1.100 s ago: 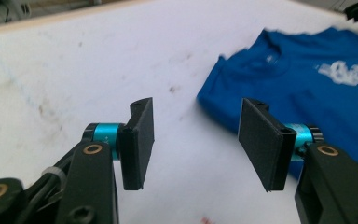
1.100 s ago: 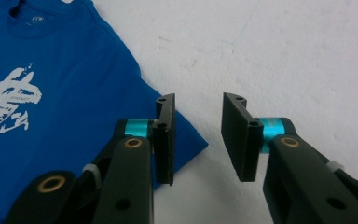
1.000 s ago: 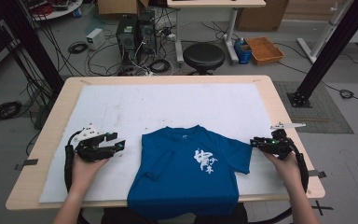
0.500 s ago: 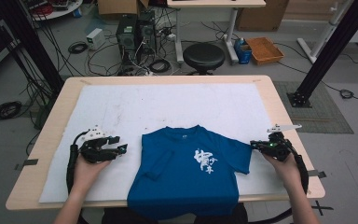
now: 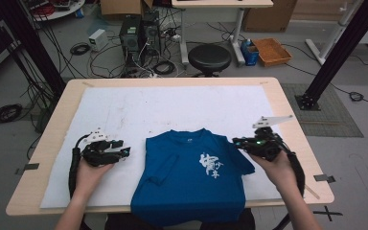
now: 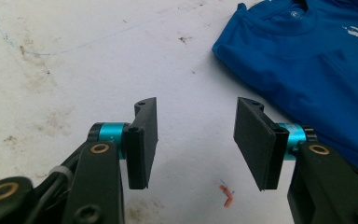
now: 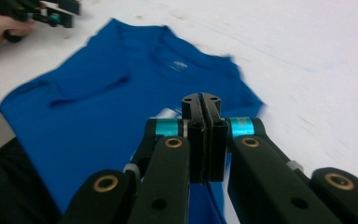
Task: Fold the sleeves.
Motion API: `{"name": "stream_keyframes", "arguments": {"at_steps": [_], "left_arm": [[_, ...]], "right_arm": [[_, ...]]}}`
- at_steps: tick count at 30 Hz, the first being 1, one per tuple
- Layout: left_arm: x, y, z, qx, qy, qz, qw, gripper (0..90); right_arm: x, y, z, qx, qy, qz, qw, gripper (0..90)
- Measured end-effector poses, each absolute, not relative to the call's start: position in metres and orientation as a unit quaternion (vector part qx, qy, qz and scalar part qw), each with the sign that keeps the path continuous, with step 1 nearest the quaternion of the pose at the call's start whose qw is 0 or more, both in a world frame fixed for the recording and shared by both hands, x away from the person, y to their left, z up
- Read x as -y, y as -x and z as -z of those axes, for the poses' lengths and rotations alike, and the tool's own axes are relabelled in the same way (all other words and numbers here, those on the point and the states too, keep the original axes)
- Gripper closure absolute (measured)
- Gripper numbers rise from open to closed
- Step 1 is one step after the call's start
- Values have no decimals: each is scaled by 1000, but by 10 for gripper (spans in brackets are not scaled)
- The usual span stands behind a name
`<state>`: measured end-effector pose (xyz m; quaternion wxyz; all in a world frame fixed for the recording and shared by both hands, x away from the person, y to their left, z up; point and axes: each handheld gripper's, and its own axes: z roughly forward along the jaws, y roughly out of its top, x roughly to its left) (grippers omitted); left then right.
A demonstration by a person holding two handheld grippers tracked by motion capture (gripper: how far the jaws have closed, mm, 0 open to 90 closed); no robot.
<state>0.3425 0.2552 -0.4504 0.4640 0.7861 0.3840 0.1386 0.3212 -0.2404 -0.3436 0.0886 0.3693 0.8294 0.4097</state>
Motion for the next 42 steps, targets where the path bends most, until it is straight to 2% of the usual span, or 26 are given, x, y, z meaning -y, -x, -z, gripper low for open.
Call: {"name": "stream_keyframes", "arguments": {"at_steps": [2, 5, 7, 8, 11, 12, 14, 15, 18, 21, 22, 24, 26, 27, 29, 31, 32, 35, 38, 42], "left_arm": [[-255, -342, 450, -384, -787, -139, 462, 495], [-253, -342, 451, -381, -791, -140, 458, 495], [-253, -342, 451, -383, -790, -139, 458, 495], [-254, -343, 451, -383, -790, -140, 458, 495], [-254, -343, 451, -386, -788, -140, 459, 492], [-254, -343, 451, -387, -787, -140, 459, 485], [-254, -343, 451, -388, -787, -140, 458, 465], [-254, -343, 451, -388, -787, -140, 458, 465], [-253, -343, 451, -391, -788, -146, 453, 427], [-252, -343, 451, -389, -792, -151, 447, 418], [-250, -342, 451, -389, -792, -151, 446, 418], [-249, -342, 451, -382, -798, -155, 440, 418], [-248, -341, 450, -382, -798, -158, 439, 418], [-249, -341, 450, -388, -795, -151, 442, 418], [-250, -343, 448, -405, -780, -135, 458, 418], [-247, -345, 441, -404, -777, -136, 464, 412], [-244, -347, 436, -403, -777, -141, 463, 364], [-232, -351, 416, -385, -781, -139, 471, 364], [-218, -355, 398, -360, -794, -154, 466, 360], [-206, -360, 390, -352, -787, -160, 480, 359]], "right_arm": [[230, -323, 344, -832, -367, -407, 88, 899], [187, -329, 358, -849, -350, -388, 80, 896], [178, -330, 363, -852, -345, -385, 80, 890], [164, -333, 370, -855, -338, -385, 79, 817], [158, -336, 375, -857, -337, -381, 81, 804], [161, -339, 376, -852, -341, -386, 90, 740], [170, -342, 373, -843, -348, -400, 93, 685], [170, -342, 373, -843, -348, -400, 93, 685], [196, -346, 364, -818, -361, -434, 112, 545], [211, -350, 360, -803, -374, -450, 113, 517], [224, -351, 357, -789, -384, -462, 128, 439], [230, -351, 357, -783, -388, -468, 132, 435], [247, -352, 358, -768, -394, -485, 143, 375], [247, -352, 358, -768, -394, -485, 143, 375], [261, -354, 360, -766, -395, -488, 143, 309], [265, -355, 362, -766, -394, -487, 146, 302], [272, -357, 364, -766, -390, -489, 149, 270], [281, -360, 368, -764, -396, -487, 148, 239], [290, -363, 369, -760, -403, -487, 152, 237], [298, -362, 369, -755, -410, -488, 155, 250]]}}
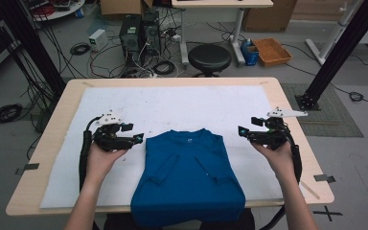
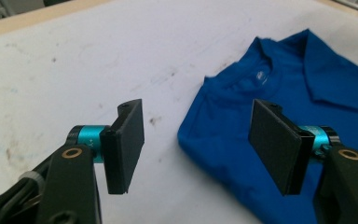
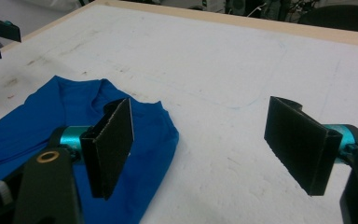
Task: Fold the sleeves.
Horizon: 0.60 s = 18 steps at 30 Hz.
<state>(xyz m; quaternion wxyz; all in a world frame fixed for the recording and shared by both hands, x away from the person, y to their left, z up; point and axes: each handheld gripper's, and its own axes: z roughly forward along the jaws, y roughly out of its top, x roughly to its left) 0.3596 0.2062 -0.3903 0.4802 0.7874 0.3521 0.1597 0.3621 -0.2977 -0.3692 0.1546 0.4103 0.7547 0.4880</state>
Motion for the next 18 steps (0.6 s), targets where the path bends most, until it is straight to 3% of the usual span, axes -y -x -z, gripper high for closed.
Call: {"name": "stream_keyframes", "arguments": {"at_steps": [18], "left_arm": [[-214, -346, 388, -341, -770, -175, 510, 343]], "right_arm": [[308, -356, 367, -744, -419, -495, 163, 270]]}}
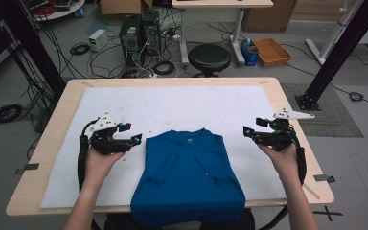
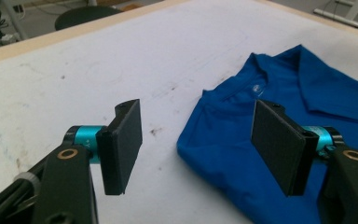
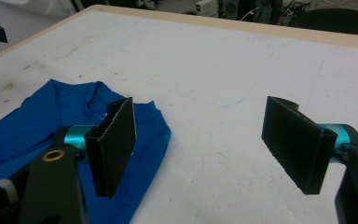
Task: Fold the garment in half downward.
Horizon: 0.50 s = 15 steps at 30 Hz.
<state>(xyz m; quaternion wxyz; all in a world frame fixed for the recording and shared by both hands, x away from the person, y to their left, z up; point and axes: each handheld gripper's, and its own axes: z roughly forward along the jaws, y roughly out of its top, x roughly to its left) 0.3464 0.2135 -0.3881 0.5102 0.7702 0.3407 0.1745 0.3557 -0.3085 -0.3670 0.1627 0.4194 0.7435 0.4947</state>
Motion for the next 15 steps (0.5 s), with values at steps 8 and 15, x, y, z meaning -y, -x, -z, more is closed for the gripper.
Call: {"name": "stream_keyframes", "arguments": {"at_steps": [8, 15], "left_arm": [[-217, -353, 390, -350, -767, -145, 518, 405], [-211, -364, 394, -358, -780, -119, 499, 481]], "right_arm": [[310, -359, 372, -743, -420, -495, 163, 382], [301, -367, 382, -749, -423, -486, 159, 514]]}}
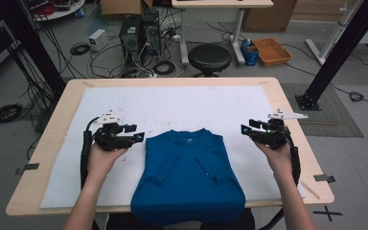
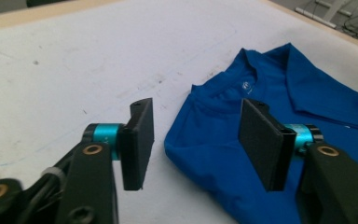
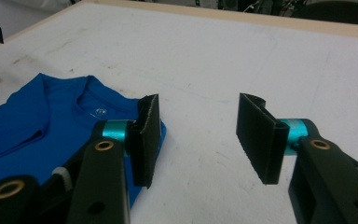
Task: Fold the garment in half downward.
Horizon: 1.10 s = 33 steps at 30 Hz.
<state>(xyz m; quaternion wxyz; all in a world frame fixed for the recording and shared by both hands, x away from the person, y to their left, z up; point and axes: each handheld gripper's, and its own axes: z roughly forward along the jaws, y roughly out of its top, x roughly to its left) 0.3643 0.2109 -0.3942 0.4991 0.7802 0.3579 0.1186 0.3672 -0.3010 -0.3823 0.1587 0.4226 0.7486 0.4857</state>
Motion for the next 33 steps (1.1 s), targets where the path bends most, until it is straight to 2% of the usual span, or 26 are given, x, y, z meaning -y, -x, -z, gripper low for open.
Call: {"name": "stream_keyframes", "arguments": {"at_steps": [5, 18, 21, 23, 27, 33], "left_arm": [[-197, -381, 408, -372, -789, -77, 484, 506], [-177, -404, 429, -394, -801, -57, 447, 503], [-173, -406, 433, -393, -808, -56, 435, 503], [-171, -408, 438, -394, -816, -55, 420, 509], [-169, -409, 440, -394, -818, -56, 416, 534], [-167, -413, 440, -389, -810, -63, 435, 535]], "right_arm": [[285, -375, 390, -762, -418, -469, 155, 569], [238, -409, 423, -799, -430, -409, 100, 615], [228, -410, 432, -824, -419, -365, 111, 760], [229, -410, 434, -828, -416, -357, 119, 824], [233, -411, 436, -823, -427, -357, 113, 820], [228, -417, 429, -812, -424, -385, 110, 674]]}}
